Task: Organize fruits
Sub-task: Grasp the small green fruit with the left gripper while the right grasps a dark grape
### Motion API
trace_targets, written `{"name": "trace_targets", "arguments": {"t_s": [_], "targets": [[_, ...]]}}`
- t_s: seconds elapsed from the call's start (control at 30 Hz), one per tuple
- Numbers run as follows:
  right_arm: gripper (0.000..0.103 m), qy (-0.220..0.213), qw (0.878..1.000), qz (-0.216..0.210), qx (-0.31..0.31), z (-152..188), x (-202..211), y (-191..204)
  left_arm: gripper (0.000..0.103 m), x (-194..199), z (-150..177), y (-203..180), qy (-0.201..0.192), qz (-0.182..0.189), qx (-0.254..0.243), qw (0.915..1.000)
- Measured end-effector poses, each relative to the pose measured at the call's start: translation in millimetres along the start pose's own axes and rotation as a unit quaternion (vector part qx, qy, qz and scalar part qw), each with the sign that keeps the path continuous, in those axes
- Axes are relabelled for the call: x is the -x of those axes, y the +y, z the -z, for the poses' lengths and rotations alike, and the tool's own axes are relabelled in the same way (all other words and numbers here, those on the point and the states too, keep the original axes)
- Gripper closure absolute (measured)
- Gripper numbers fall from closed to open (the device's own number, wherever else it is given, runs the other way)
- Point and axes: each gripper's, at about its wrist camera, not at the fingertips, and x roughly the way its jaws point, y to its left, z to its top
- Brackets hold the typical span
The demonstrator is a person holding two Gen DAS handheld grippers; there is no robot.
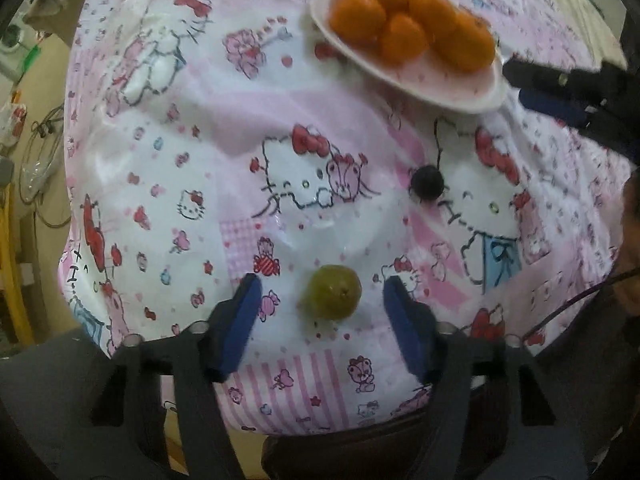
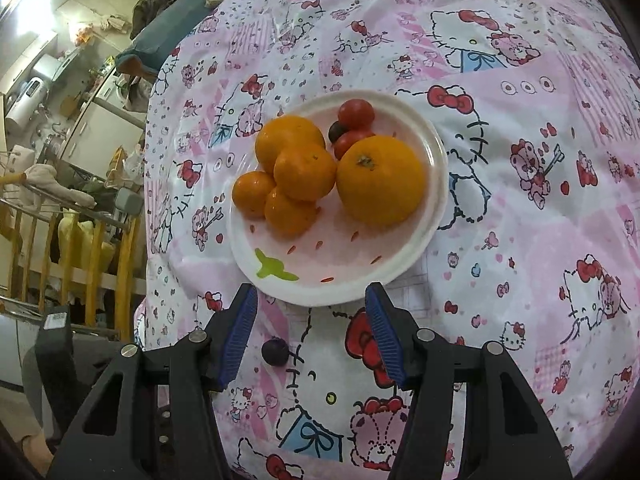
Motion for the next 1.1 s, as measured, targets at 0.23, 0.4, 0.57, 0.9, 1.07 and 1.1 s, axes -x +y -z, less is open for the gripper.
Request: {"name": "trace_targets", "arguments": {"t_s": [0.23,0.4,0.57,0.9,1.07,1.1], "targets": [[0.043,0.003,1.0,0.007,-0.001,1.3,0.2,-3.4,0.078,-12.2,3.2,-22.2,0.004,-0.03,-0.041,0.9987],[0.043,0.003,1.0,0.006,0.0,2.3,1.3,-2.7,0.079,-9.6,4.8,-25.6,-0.003,-0.031,-0.044,0.9986],[0.043,0.008,1.0,0.004,0.005,4.3,0.1,-1.0,0.08,15.3,1.2,-6.8,-0.035,-0.002,-0.011,0.9993],[0.046,0.064,0.997,-0.021,0.041,13.7,-28.4,17.0,0.079,50.2,-19.9,45.3,-0.12,0.015,0.121,0.9852],[0.057,0.107,0.991,-0.013,0.078,26.6,-57.2,33.2,0.079,50.4,-30.3,44.4,-0.124,0.024,0.129,0.9836],[0.059,0.114,0.99,-0.008,0.086,29.6,-62.8,35.7,0.079,50.3,-31.4,42.3,-0.125,0.022,0.126,0.9837]]}}
